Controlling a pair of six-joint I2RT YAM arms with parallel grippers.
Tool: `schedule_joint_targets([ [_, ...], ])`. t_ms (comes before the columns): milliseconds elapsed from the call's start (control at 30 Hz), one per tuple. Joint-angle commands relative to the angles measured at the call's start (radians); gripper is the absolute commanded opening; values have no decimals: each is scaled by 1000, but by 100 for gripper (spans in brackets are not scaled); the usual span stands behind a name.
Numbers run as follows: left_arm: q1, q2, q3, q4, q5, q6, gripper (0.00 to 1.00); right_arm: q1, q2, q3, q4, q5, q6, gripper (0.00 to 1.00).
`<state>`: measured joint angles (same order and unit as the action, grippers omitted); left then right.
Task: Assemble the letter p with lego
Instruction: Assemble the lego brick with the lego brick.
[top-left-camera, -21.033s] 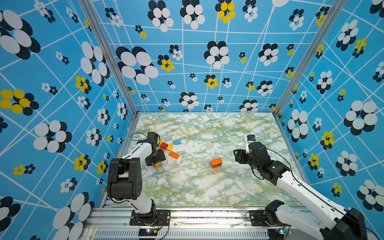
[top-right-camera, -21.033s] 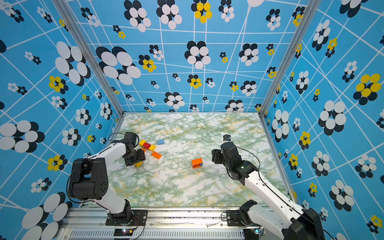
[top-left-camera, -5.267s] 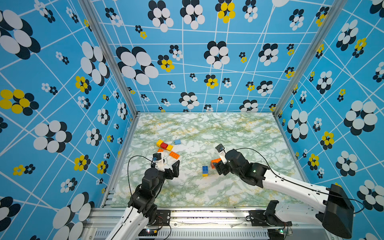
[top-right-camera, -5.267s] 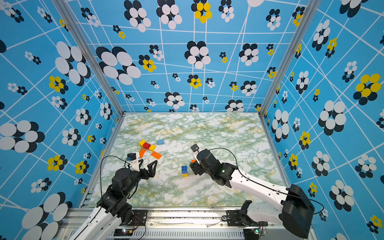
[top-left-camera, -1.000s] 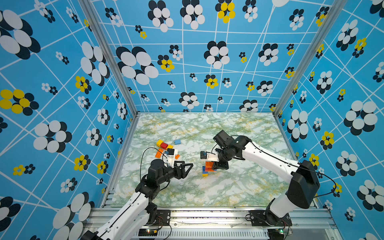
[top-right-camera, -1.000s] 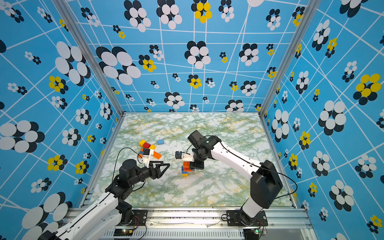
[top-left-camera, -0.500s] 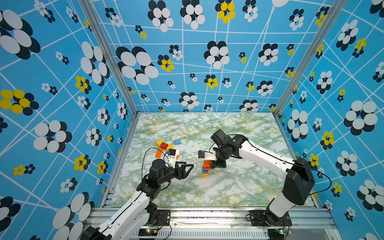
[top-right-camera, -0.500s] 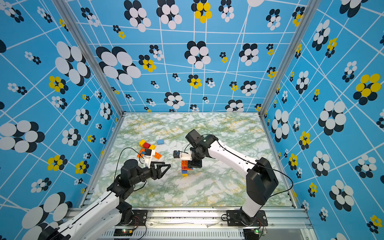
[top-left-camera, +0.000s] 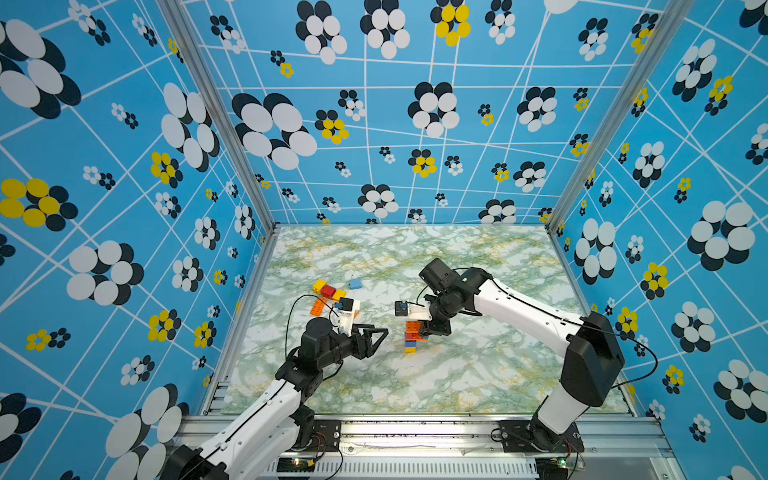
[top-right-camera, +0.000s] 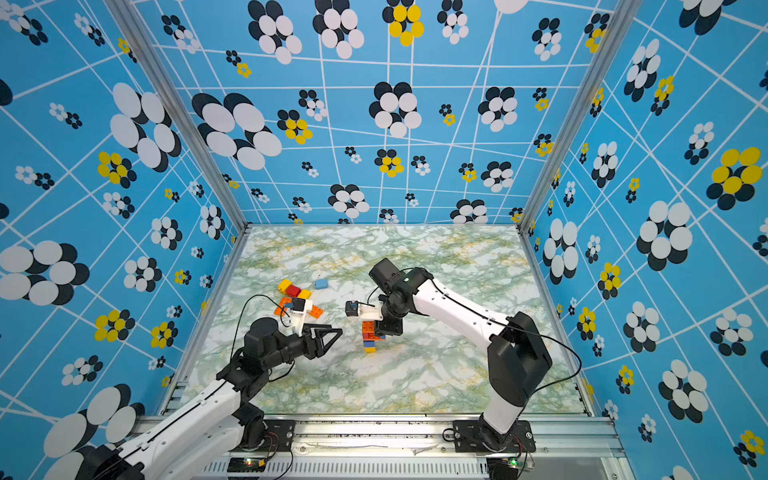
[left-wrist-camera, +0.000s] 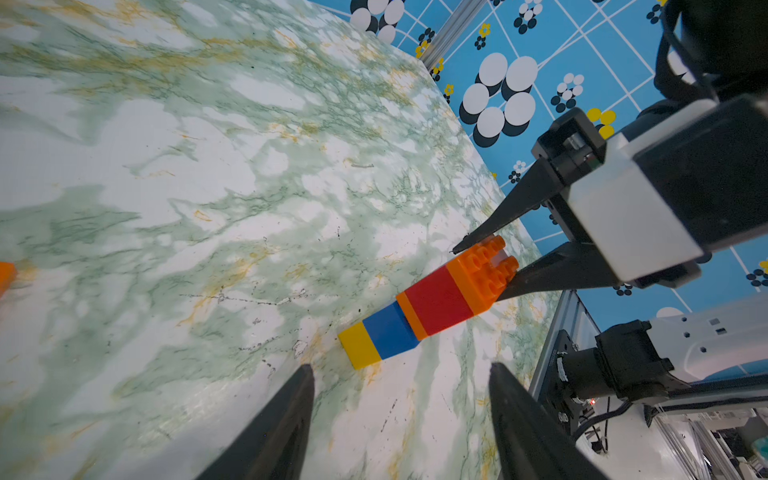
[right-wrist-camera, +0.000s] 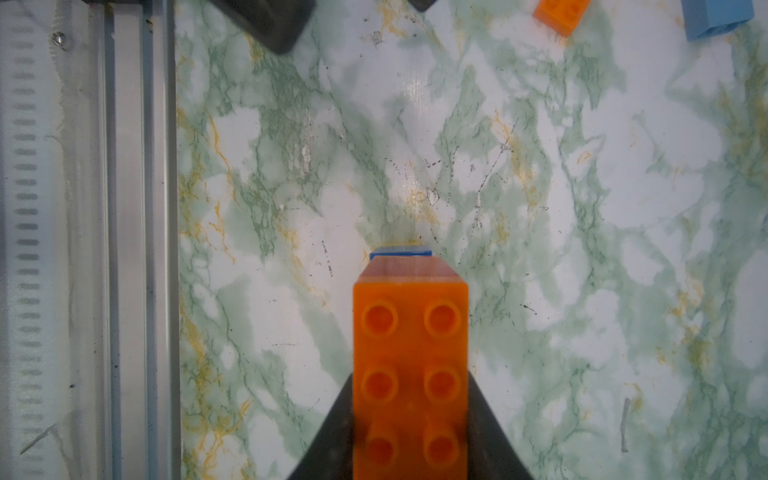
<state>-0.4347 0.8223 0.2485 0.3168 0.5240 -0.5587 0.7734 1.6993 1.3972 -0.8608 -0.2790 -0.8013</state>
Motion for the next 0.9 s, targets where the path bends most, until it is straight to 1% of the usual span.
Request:
schedule_joint_targets([
  [0,-28,35,-20,94,4,-31,68,12,22,13,-43,1,-17,23],
  [133,-85,112,-9,173,-19,-44,67,17,25,12,-47,8,-20,24],
  [233,-109,179,-1,243,-20,-65,66,18,26,13,-58,6,-31,24],
  [467,-149,320,37,355,-13,-97,57,18,27,16,-64,1,-35,24],
  [867,-165,404,41,496,-32,-168,56,18,28,6,-52,3,-33,24],
])
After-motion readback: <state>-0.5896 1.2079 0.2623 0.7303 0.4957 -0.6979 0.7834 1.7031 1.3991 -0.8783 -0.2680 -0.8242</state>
